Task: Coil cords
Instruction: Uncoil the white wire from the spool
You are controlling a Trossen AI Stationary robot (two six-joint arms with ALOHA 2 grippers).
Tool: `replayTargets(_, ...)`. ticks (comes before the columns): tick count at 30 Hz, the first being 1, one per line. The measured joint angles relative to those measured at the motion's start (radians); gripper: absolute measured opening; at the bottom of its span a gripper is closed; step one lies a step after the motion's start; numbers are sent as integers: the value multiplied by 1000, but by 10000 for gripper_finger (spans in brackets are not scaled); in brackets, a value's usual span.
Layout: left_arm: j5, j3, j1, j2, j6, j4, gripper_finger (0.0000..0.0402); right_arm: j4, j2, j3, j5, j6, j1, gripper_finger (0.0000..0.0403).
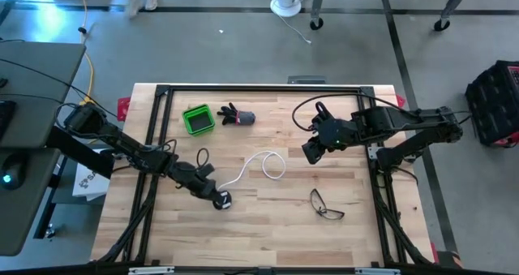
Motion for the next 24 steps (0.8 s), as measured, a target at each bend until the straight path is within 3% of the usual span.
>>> replayTargets(24, 6, 0, 14, 0, 0, 0, 197, 0, 0, 0, -3, 0, 0, 171)
